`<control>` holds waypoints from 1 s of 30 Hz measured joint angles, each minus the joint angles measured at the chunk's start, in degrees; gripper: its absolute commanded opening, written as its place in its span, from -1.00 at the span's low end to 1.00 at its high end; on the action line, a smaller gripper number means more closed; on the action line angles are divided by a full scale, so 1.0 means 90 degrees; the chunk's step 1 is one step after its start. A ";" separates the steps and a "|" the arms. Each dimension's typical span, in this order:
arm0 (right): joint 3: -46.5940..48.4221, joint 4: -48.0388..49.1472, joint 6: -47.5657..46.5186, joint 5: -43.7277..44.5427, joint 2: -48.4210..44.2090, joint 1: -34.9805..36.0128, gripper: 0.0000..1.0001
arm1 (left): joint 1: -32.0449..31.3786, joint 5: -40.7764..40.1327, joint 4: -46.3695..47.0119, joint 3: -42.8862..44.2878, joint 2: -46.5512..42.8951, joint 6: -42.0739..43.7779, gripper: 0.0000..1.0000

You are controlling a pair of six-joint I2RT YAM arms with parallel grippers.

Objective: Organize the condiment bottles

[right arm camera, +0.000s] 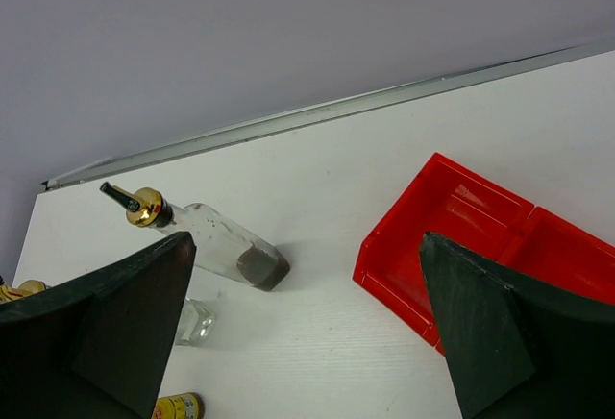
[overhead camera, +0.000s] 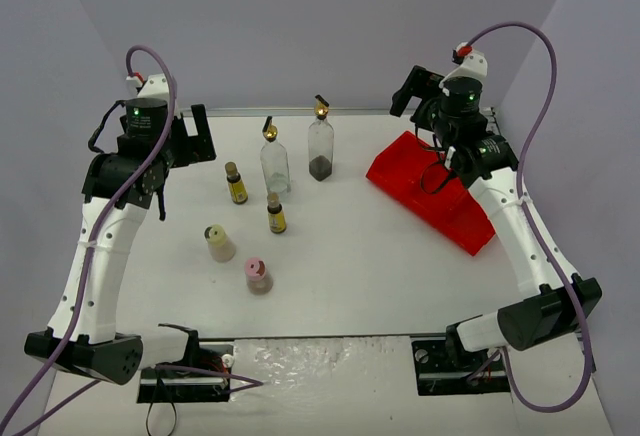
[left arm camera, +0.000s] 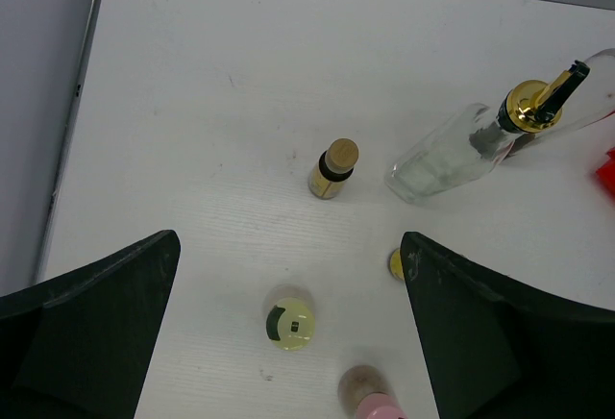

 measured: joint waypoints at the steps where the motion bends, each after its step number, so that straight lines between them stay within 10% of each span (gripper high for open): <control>1: -0.0002 0.0003 -0.0007 0.0031 -0.0018 0.0031 1.00 | -0.0012 0.0000 -0.0004 0.0000 -0.0002 0.0000 0.94; 14: -0.0105 0.0051 -0.0030 0.0309 -0.0226 0.0076 1.00 | -0.0456 0.0011 -0.0293 0.0610 -0.0017 0.0040 0.94; 30: -0.0556 0.0087 -0.0037 0.0571 -0.0569 0.0063 1.00 | -0.3309 -0.1057 -0.0869 0.3692 0.1922 0.0389 0.94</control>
